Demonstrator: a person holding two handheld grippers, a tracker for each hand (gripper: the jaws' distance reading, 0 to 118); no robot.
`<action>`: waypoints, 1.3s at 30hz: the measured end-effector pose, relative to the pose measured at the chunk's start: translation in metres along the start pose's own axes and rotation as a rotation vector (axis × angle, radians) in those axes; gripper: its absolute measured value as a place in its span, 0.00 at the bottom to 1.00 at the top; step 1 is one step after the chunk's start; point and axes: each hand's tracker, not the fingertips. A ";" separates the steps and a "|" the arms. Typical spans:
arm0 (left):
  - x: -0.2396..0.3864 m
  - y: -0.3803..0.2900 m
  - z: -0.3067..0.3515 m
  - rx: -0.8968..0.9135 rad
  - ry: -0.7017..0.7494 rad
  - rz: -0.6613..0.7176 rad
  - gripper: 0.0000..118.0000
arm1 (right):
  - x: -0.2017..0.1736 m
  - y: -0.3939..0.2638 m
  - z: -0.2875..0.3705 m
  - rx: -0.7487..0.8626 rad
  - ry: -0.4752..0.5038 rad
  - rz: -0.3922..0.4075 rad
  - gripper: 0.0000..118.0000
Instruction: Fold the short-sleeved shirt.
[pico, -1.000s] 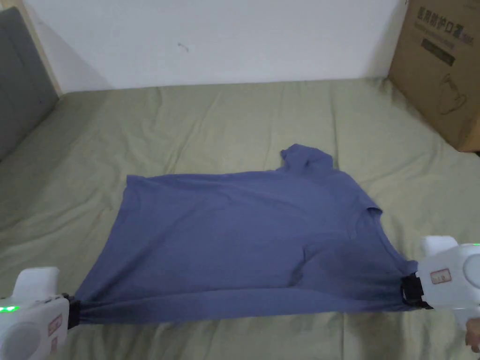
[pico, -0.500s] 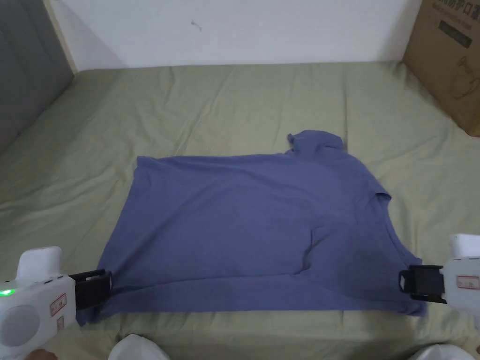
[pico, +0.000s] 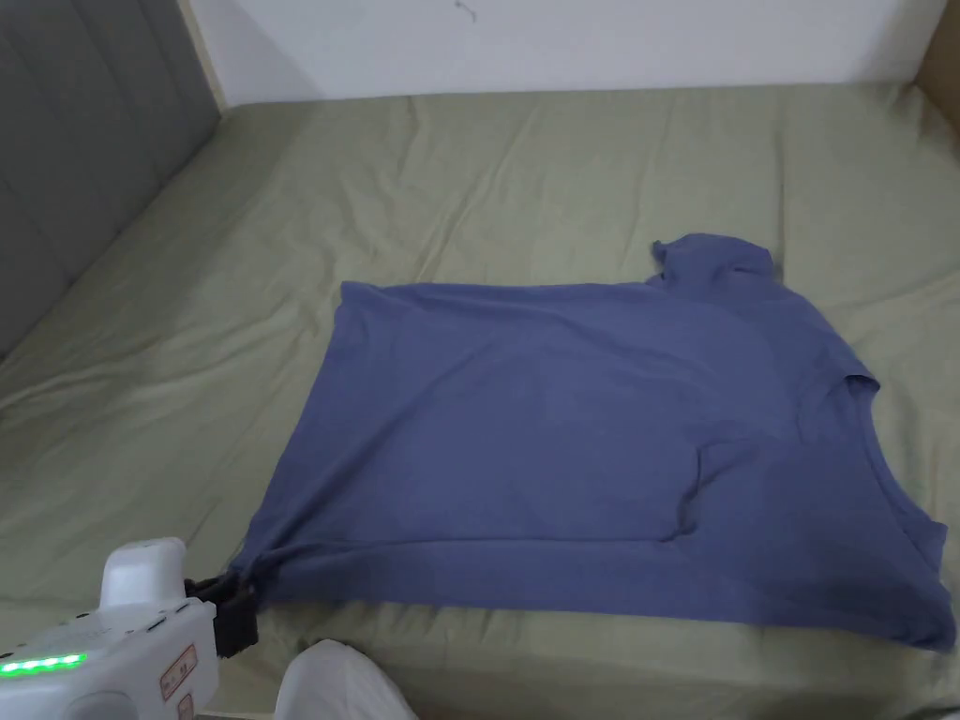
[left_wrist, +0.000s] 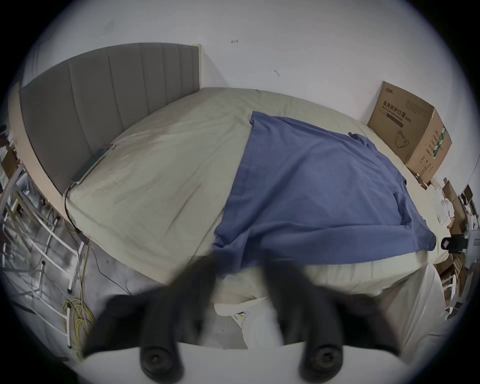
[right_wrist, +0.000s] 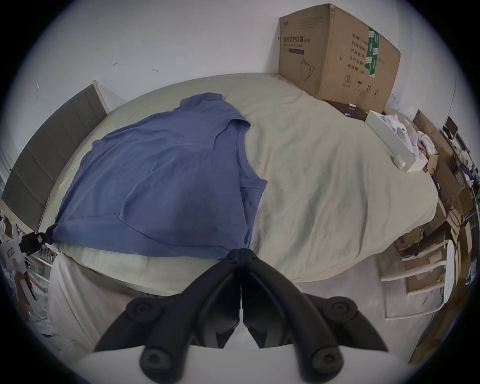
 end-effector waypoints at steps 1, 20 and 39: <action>-0.001 0.003 -0.002 0.007 -0.002 0.006 0.56 | -0.005 0.001 0.002 -0.008 0.000 0.007 0.00; 0.010 -0.002 -0.050 -0.105 -0.059 0.008 0.02 | -0.022 0.016 -0.021 -0.057 0.091 0.109 0.71; 0.011 0.027 -0.022 -0.119 -0.031 0.005 0.01 | -0.013 0.032 -0.021 -0.103 0.096 0.144 0.01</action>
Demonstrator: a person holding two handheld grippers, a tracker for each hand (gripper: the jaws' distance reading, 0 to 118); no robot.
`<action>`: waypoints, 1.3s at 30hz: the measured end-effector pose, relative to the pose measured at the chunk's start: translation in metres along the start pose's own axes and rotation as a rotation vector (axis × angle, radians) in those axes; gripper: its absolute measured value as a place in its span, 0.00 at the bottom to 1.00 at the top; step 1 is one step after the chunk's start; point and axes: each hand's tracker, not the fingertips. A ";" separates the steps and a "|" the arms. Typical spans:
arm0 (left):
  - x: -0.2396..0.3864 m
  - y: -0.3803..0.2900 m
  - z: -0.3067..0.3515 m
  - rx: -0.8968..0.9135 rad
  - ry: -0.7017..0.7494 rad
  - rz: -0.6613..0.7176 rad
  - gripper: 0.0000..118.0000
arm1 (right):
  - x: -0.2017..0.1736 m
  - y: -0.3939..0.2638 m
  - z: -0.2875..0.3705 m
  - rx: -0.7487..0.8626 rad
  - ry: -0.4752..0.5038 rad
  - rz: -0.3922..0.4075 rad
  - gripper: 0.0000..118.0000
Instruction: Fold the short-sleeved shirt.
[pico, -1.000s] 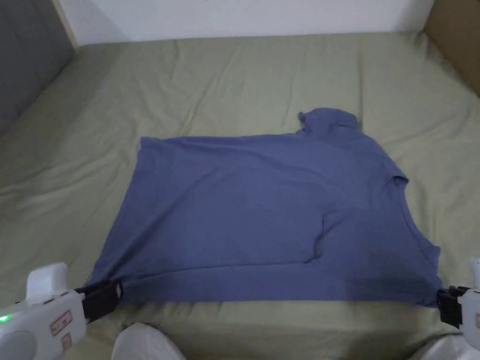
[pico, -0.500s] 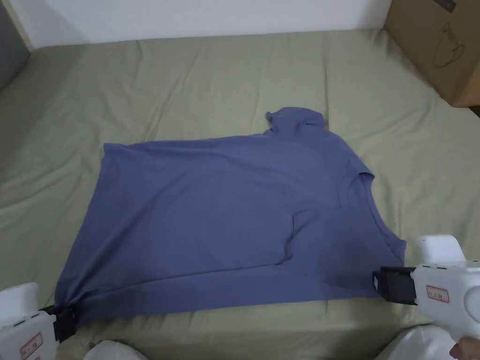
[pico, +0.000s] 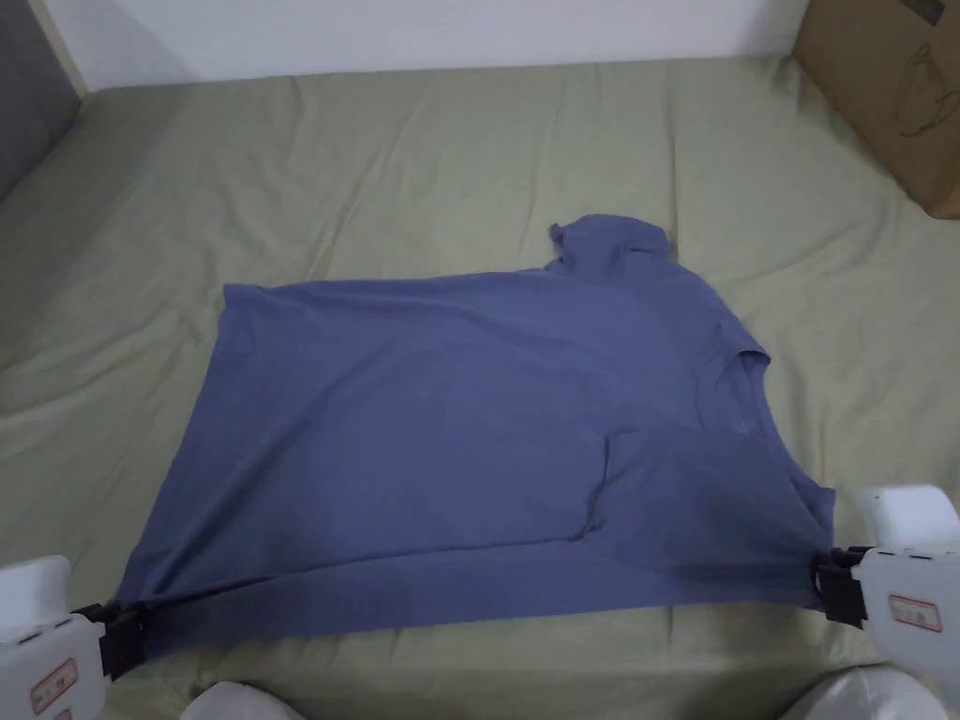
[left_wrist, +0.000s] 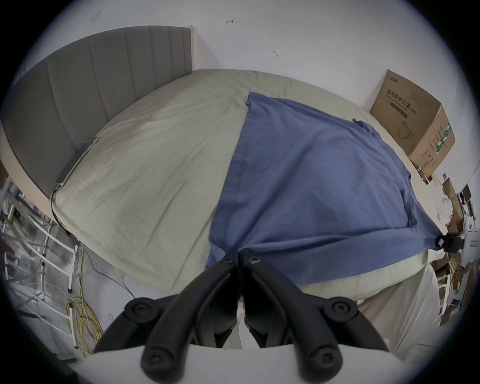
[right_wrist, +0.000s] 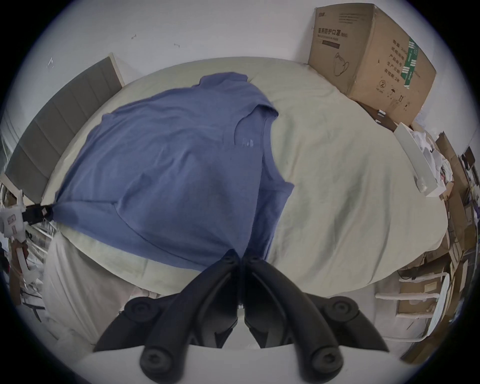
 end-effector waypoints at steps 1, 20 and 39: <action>-0.001 0.004 0.002 0.007 -0.004 0.012 0.02 | 0.001 0.003 0.003 0.014 0.004 -0.020 0.01; 0.016 0.135 -0.104 -0.076 0.065 -0.054 0.44 | 0.036 0.140 -0.103 -0.131 0.011 -0.169 0.25; -0.015 0.043 -0.025 -0.011 0.002 0.120 0.00 | 0.009 0.039 -0.026 0.043 -0.063 -0.115 0.00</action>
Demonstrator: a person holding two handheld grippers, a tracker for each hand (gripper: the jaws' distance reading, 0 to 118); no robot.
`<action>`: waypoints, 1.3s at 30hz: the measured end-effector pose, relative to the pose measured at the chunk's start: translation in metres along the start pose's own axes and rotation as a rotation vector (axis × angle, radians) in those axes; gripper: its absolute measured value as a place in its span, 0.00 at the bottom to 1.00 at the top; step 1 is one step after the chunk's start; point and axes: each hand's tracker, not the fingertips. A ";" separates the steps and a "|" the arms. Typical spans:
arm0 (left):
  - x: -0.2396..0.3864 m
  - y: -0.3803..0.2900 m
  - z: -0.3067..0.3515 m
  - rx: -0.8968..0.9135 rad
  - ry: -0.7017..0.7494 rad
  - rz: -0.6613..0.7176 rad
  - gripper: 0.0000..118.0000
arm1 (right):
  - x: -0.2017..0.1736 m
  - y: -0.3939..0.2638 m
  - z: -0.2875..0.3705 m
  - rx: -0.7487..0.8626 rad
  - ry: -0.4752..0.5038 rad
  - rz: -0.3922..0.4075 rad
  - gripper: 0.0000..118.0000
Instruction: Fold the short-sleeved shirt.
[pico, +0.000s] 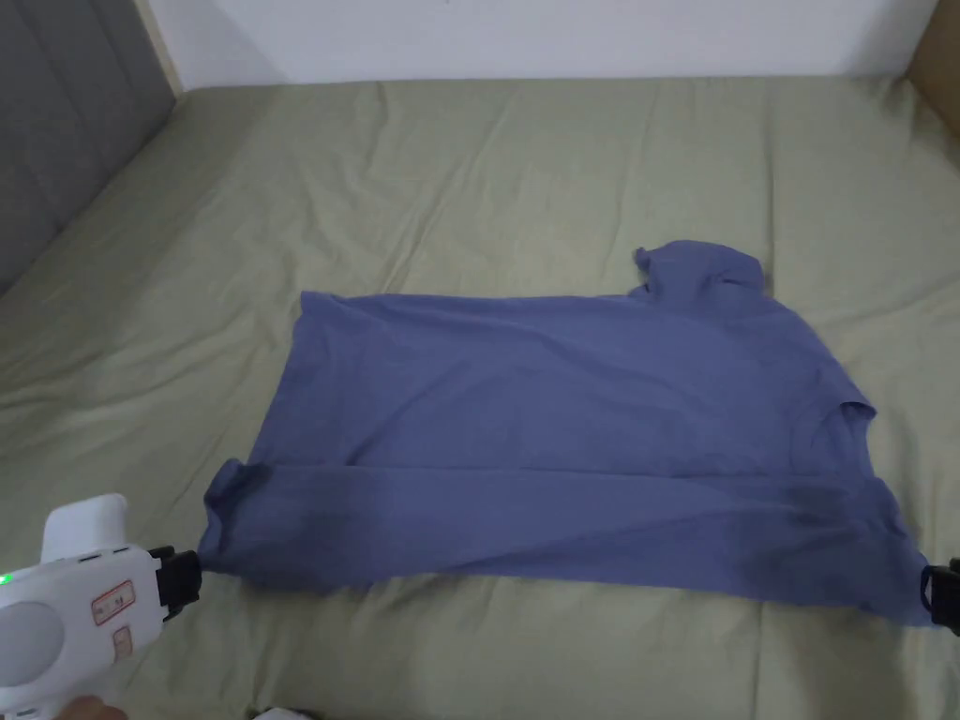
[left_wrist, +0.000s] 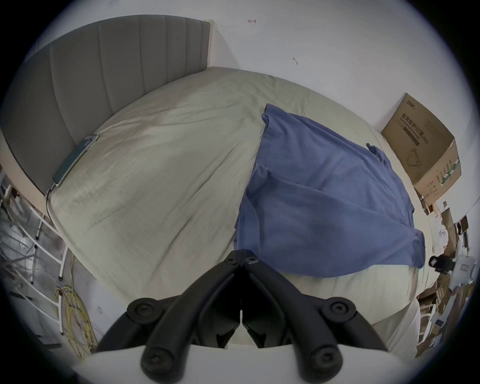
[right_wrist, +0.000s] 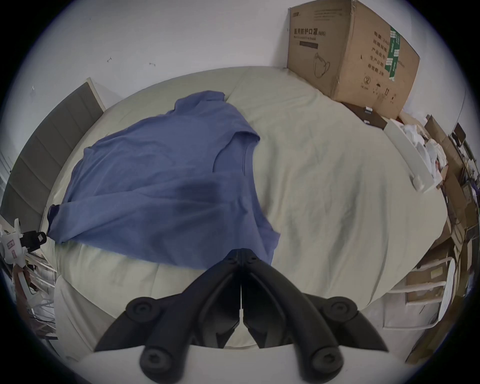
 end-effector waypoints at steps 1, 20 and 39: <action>0.002 0.003 0.001 0.015 -0.020 0.012 0.01 | 0.001 -0.002 -0.001 -0.012 0.005 -0.016 0.00; 0.029 0.027 -0.057 -0.061 -0.050 -0.011 0.06 | -0.011 0.000 -0.019 -0.059 0.069 0.007 0.00; 0.027 0.039 -0.034 -0.057 -0.049 -0.093 0.06 | -0.027 0.013 -0.035 -0.081 0.036 0.151 0.03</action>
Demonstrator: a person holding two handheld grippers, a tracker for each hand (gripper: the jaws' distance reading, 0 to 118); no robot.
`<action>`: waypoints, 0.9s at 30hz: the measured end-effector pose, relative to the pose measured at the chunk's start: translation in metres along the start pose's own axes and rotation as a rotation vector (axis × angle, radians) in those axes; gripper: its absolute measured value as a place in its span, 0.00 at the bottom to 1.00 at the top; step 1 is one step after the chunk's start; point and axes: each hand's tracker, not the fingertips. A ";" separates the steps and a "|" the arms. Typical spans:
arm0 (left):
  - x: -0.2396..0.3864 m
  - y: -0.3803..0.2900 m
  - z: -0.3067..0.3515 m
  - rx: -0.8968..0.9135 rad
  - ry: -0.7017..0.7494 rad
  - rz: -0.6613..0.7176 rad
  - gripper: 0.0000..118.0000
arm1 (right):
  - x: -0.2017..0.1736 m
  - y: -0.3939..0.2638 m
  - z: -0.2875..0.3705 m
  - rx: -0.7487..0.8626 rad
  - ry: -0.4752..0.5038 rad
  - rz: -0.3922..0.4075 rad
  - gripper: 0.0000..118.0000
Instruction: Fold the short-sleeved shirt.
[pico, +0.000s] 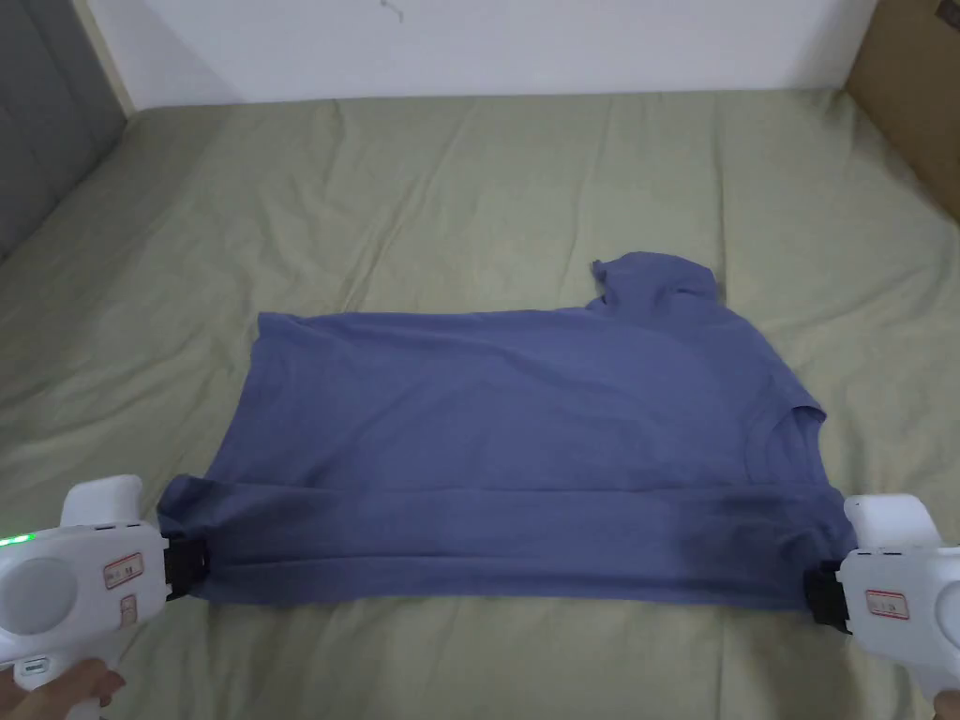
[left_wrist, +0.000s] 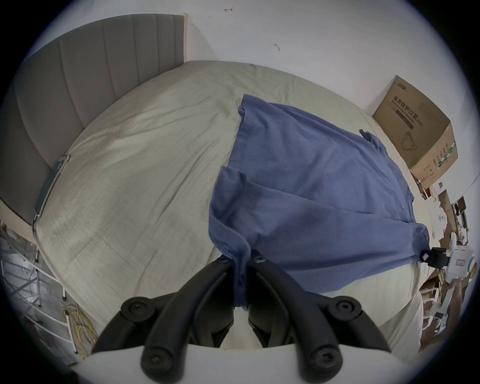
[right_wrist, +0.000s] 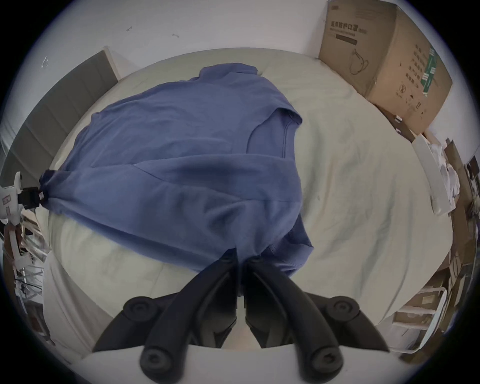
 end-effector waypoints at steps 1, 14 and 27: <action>-0.003 0.000 0.004 0.006 -0.005 -0.002 0.06 | 0.004 0.001 0.004 -0.010 0.016 -0.012 0.03; -0.009 -0.062 0.035 -0.032 0.014 -0.035 0.07 | 0.014 -0.063 0.039 -0.225 0.260 -0.257 0.03; 0.007 -0.024 0.073 0.133 0.006 0.032 0.31 | 0.010 -0.031 0.072 -0.035 0.075 -0.209 0.31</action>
